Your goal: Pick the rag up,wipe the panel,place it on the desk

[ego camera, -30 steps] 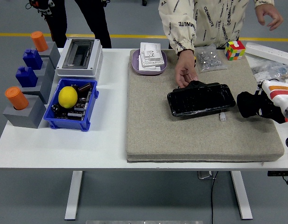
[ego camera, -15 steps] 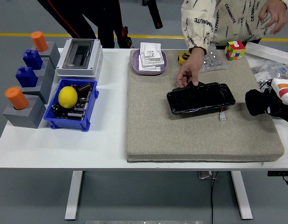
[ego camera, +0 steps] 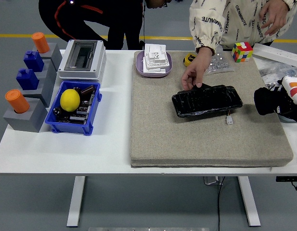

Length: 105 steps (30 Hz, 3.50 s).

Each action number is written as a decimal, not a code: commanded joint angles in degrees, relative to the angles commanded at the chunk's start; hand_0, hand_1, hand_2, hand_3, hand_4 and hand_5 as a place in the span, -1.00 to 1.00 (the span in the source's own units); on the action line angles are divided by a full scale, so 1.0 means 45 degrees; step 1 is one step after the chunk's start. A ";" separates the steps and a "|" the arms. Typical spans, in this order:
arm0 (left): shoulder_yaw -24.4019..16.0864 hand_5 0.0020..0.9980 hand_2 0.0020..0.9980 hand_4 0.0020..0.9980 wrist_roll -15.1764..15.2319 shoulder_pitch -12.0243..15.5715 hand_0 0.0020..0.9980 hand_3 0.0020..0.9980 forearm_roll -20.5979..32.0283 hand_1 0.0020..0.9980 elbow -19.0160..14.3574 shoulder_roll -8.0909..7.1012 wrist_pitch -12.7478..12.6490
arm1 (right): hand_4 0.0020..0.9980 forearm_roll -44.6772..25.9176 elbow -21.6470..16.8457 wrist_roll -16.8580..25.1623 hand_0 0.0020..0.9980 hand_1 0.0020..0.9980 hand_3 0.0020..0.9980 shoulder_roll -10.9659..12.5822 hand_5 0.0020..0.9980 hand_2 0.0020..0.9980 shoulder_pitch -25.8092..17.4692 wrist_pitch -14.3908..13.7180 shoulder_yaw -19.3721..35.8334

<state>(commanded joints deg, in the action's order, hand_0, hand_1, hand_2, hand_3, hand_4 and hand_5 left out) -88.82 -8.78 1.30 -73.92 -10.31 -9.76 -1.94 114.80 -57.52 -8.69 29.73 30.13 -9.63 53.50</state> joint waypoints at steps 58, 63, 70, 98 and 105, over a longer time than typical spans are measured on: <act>0.0138 -0.07 0.45 0.18 -0.0011 0.0049 0.28 0.13 0.0108 0.38 0.0000 -0.0018 0.0006 | 1.00 -0.0429 -0.1005 -0.0880 -0.27 -0.19 -0.06 -0.0100 -0.12 0.00 -0.0722 0.1080 0.0624; 0.0115 -0.06 0.45 0.18 -0.0016 0.0056 0.28 0.13 0.0083 0.38 0.0000 -0.0027 0.0000 | 1.00 -0.0529 -0.1037 -0.0980 -0.09 -0.05 0.01 -0.0069 -0.04 0.13 -0.0706 0.1450 0.0683; 0.0087 -0.06 0.45 0.19 -0.0012 0.0034 0.28 0.13 0.0087 0.38 0.0000 -0.0011 0.0000 | 1.00 -0.0584 -0.1041 -0.1078 0.03 0.05 0.14 -0.0046 0.02 0.29 -0.0643 0.1815 0.0765; 0.0015 -0.06 0.45 0.18 -0.0011 0.0005 0.28 0.13 0.0064 0.38 0.0000 0.0042 -0.0006 | 1.00 -0.0761 -0.1225 -0.1135 0.59 0.53 0.68 0.0083 0.31 0.74 -0.0636 0.2526 0.1264; 0.0006 -0.06 0.45 0.19 0.0002 -0.0012 0.28 0.13 0.0079 0.38 0.0000 0.0059 -0.0005 | 1.00 -0.0872 -0.1479 -0.1053 0.67 0.59 0.79 0.0139 0.38 0.81 -0.0766 0.2148 0.1460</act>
<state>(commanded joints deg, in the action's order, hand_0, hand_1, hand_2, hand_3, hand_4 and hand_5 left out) -88.79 -8.77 1.24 -73.56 -10.31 -9.49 -1.96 110.87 -64.18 -13.43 30.36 26.69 0.03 60.07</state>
